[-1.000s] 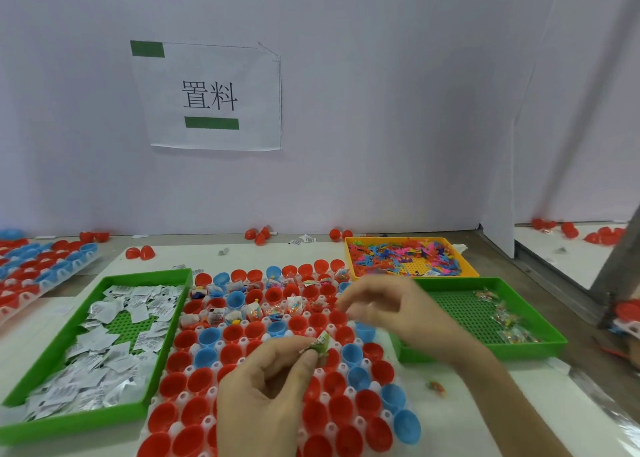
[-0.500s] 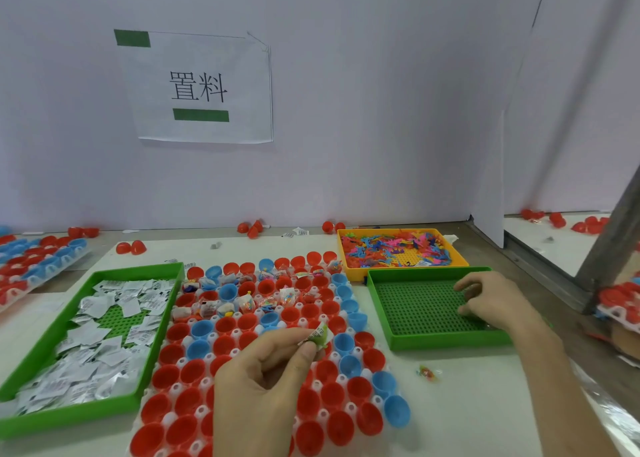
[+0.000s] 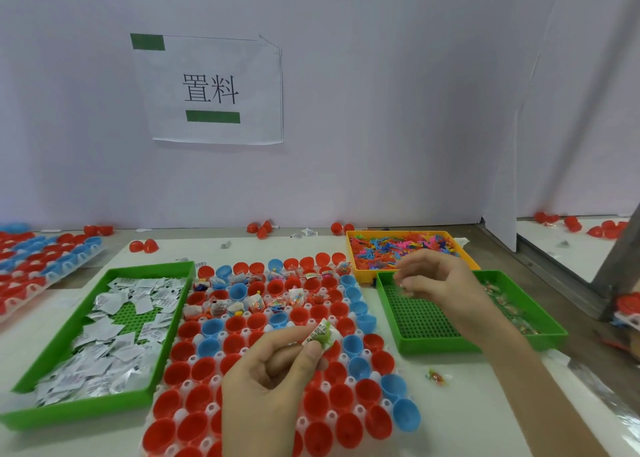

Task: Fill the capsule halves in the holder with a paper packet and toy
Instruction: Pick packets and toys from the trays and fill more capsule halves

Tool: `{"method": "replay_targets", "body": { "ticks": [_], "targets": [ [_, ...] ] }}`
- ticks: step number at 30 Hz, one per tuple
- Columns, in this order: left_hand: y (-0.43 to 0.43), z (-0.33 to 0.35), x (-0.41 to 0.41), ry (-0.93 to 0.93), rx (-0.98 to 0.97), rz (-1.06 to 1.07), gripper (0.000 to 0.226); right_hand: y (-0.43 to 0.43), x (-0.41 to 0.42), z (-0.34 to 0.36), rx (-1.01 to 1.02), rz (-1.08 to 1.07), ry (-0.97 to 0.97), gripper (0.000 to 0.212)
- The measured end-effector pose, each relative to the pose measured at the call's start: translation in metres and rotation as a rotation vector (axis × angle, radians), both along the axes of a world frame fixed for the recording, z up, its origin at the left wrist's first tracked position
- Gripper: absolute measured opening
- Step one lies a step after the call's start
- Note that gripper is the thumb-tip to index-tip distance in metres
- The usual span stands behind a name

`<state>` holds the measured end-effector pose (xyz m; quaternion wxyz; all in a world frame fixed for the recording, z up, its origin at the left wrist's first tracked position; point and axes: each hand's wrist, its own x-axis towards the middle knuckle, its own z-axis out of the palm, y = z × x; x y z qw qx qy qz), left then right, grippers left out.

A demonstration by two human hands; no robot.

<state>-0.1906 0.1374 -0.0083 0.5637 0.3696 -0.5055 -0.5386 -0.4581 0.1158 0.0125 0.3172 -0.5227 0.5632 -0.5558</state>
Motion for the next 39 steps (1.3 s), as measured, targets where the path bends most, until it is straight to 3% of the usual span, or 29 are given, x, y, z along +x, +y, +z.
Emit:
{"method": "replay_targets", "body": {
  "ticks": [6, 12, 18, 25, 31, 39],
  "targets": [
    [0.005, 0.007, -0.001, -0.001, 0.028, -0.031, 0.017, 0.001, 0.070, 0.001, -0.131, 0.295, -0.205, 0.021],
    [0.002, 0.004, 0.002, -0.047, 0.032, -0.058, 0.017, -0.001, 0.093, -0.011, -0.228, 0.231, -0.139, 0.017],
    [0.003, 0.005, -0.004, -0.110, -0.034, 0.034, 0.029, 0.000, 0.099, -0.013, -0.233, 0.381, -0.293, 0.015],
    [0.003, 0.003, -0.001, -0.109, -0.095, 0.095, 0.031, 0.002, 0.098, -0.011, -0.195, 0.499, -0.268, 0.014],
    [0.006, 0.005, -0.002, -0.065, -0.160, 0.148, 0.015, 0.005, 0.097, -0.006, -0.130, 0.589, -0.233, 0.023],
    [0.005, -0.001, -0.003, -0.092, -0.117, 0.158, 0.025, 0.006, 0.097, -0.009, -0.161, 0.463, -0.138, 0.025]
  ]
}}
